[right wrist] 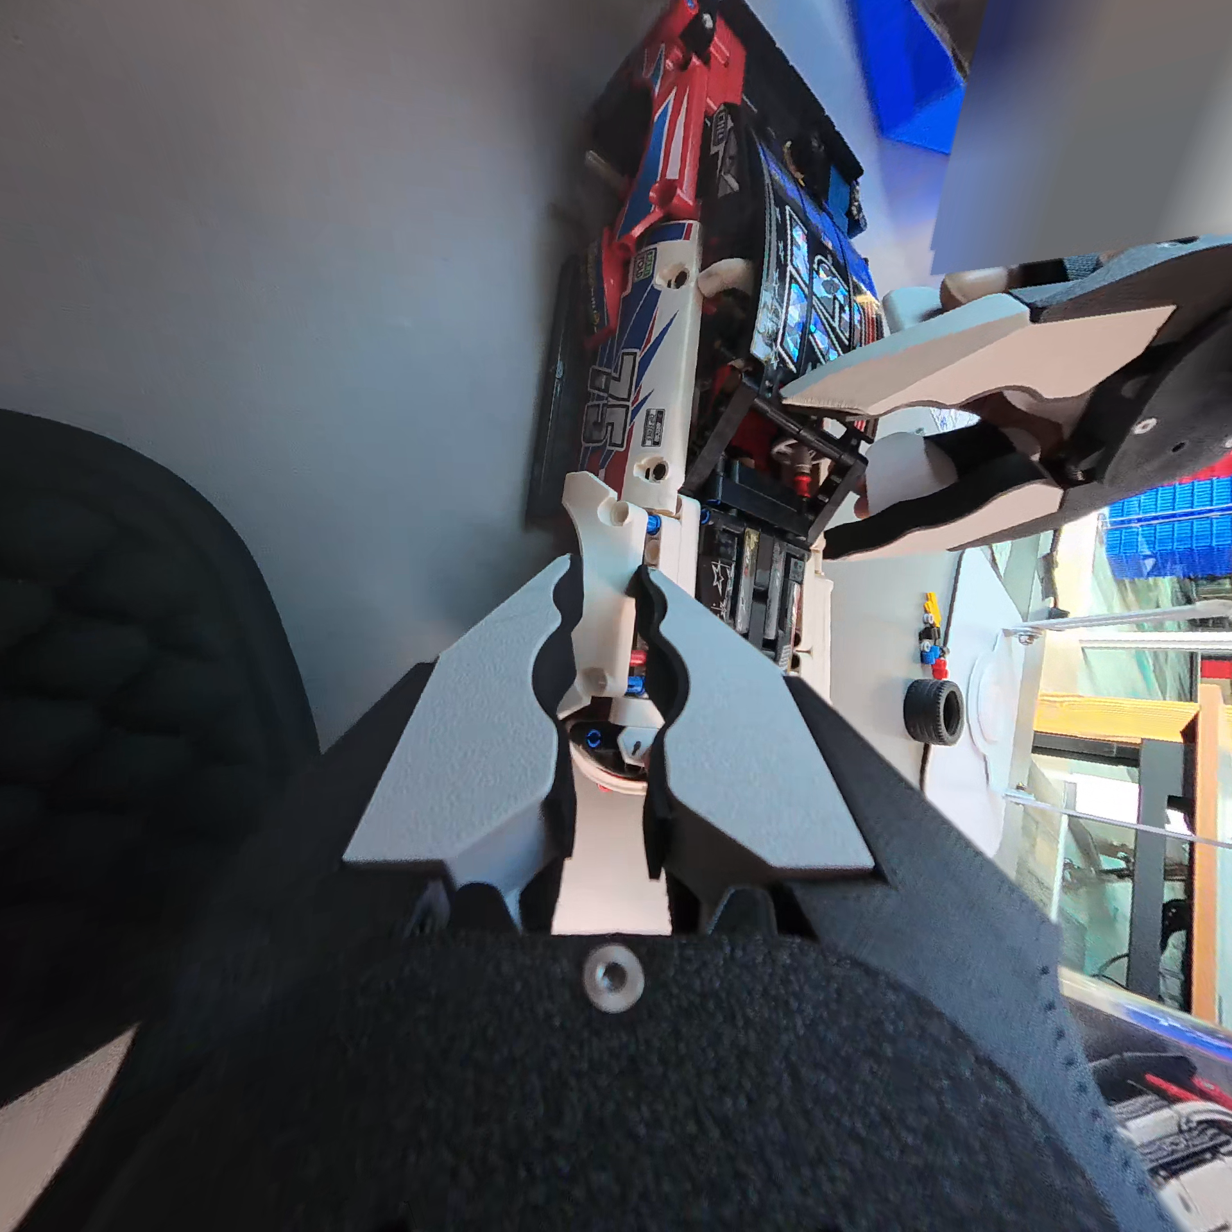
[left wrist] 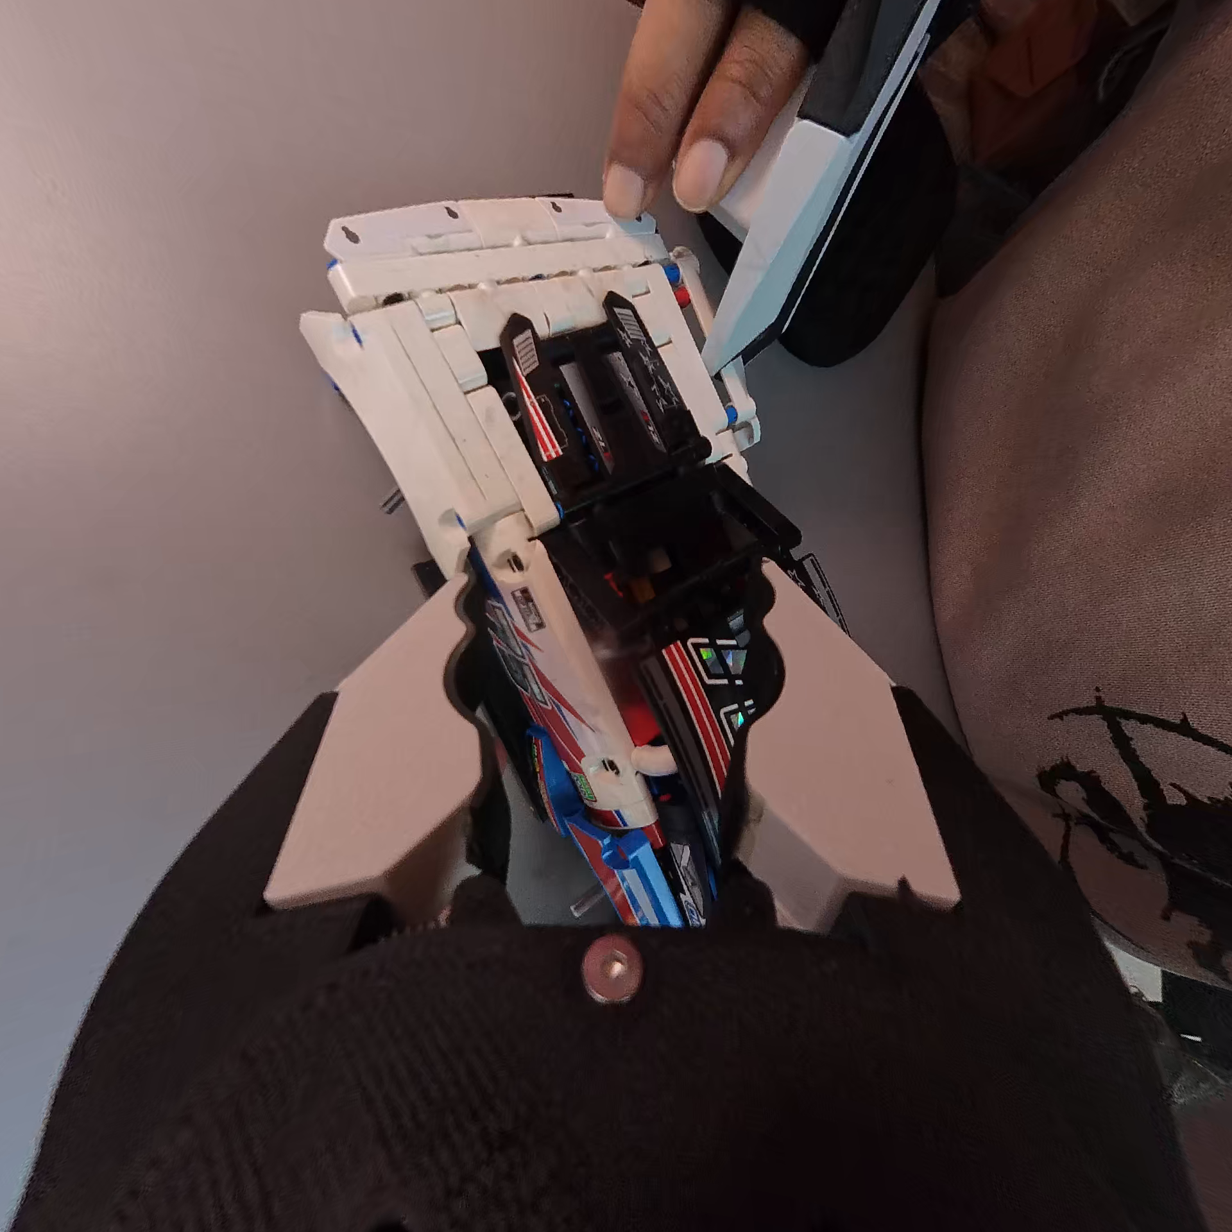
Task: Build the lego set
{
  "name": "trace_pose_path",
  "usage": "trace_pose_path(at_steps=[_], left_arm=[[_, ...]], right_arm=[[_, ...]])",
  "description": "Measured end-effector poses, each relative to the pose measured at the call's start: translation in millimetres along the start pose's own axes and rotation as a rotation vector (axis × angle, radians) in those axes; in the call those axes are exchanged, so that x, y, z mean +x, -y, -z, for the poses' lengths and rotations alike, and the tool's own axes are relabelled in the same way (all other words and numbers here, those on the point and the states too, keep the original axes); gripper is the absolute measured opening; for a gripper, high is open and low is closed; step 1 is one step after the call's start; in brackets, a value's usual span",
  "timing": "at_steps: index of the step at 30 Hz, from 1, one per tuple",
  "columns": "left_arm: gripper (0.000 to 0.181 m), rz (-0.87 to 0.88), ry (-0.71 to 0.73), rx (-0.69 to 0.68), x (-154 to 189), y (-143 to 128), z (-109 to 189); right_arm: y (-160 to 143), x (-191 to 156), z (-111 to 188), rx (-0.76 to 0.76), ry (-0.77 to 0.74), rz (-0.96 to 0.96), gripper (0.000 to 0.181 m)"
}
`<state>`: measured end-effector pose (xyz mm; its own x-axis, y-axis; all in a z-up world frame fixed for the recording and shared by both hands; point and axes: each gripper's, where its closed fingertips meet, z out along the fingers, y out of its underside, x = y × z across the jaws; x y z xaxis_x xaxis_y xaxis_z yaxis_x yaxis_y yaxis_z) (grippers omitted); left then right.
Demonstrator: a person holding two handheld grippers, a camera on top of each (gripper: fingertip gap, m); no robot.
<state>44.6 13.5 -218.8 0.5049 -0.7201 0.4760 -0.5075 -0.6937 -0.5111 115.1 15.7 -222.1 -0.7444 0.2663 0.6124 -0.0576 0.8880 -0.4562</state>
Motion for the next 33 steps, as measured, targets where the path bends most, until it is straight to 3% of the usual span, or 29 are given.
trace_pose_path(at_steps=[7,13,17,22,33], left_arm=[[0.077,0.083,-0.021,0.039,-8,1,7],[0.096,0.059,0.041,0.031,-28,13,8],[0.09,0.069,0.053,0.073,-38,31,6],[0.069,0.13,0.072,0.055,-46,35,-5],[0.071,0.127,0.098,0.021,-42,31,-8]], right_arm=[[-8,4,0,-0.049,-0.062,-0.021,0.014],[-16,10,0,-0.065,-0.072,-0.016,0.014],[-18,12,-2,-0.063,-0.077,-0.015,0.014],[-15,12,-4,-0.05,-0.068,-0.02,0.015],[-11,8,-6,-0.038,-0.06,-0.021,0.015]])
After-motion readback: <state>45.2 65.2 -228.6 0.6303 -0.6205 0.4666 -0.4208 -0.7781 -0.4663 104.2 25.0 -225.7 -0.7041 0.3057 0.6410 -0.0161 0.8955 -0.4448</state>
